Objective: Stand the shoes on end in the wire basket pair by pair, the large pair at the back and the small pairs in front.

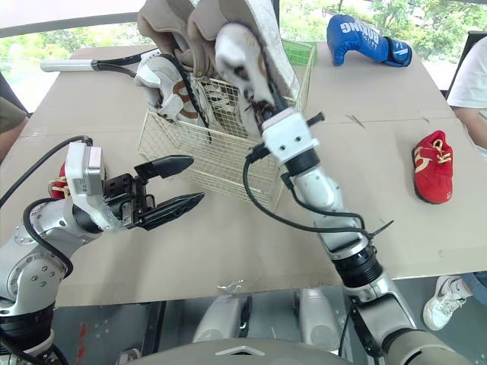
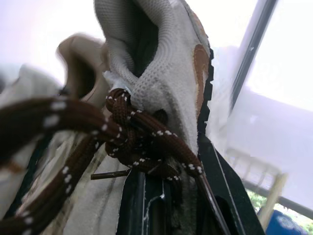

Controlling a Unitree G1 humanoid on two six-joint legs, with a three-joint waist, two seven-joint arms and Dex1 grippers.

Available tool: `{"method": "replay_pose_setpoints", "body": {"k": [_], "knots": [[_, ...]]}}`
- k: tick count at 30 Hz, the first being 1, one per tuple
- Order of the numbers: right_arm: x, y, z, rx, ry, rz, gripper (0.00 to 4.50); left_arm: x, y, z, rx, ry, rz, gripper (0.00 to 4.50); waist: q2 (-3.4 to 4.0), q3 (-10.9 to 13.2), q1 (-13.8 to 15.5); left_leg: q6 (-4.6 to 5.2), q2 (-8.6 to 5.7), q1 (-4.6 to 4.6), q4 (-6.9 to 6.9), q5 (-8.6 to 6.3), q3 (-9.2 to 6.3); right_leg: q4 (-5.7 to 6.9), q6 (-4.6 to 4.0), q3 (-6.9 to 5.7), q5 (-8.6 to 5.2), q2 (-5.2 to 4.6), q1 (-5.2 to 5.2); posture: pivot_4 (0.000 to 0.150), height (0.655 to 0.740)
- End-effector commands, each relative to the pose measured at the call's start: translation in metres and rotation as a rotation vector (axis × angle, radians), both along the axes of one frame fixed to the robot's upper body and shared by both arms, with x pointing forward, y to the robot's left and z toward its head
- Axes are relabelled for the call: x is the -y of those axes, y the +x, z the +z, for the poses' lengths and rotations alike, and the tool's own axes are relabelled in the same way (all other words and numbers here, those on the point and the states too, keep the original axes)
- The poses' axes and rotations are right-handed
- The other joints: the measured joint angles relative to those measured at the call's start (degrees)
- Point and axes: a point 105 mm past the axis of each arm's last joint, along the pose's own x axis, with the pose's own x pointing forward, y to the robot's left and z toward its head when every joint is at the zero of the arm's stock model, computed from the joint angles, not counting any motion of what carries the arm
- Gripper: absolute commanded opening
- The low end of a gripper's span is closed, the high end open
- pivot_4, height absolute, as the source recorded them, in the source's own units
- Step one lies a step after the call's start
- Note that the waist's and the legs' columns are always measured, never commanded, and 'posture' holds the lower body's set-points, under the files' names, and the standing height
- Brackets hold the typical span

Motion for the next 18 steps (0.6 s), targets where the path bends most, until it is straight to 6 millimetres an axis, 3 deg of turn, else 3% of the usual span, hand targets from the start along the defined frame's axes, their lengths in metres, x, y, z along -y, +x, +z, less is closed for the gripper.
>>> {"method": "replay_pose_setpoints", "body": {"k": [1,7,8,18], "knots": [[-0.01,0.002,-0.032,-0.114,-0.008,0.062,1.1,0.0,-0.007,0.011,0.058,0.009,-0.003,4.5,-0.26,-0.2,-0.3,0.0,0.0,0.02,0.0,0.0,0.0,0.0,0.0,0.01,0.0,0.0,0.01,0.15,0.74],[0.001,-0.007,-0.041,-0.239,0.015,0.166,3.94,0.001,-0.004,0.01,0.055,0.01,-0.008,4.5,-0.48,-0.5,-0.9,0.13,0.06,0.31,-0.08,-0.08,-0.09,0.06,-0.01,0.25,0.0,0.06,0.14,0.15,0.74],[0.003,-0.012,-0.042,-0.248,-0.023,0.197,4.17,0.001,-0.003,0.01,0.054,0.009,-0.011,4.5,-0.48,-0.5,-0.8,0.13,0.06,0.32,-0.08,-0.08,-0.09,0.06,-0.01,0.25,0.0,0.06,0.14,0.15,0.74],[0.038,-0.046,-0.029,-0.429,-0.07,0.343,4.17,0.003,-0.002,0.004,0.022,0.01,-0.057,4.5,-0.48,-0.4,-0.4,0.15,0.02,0.22,0.03,-0.09,-0.07,0.04,0.0,0.21,-0.01,0.06,0.16,0.15,0.74]]}}
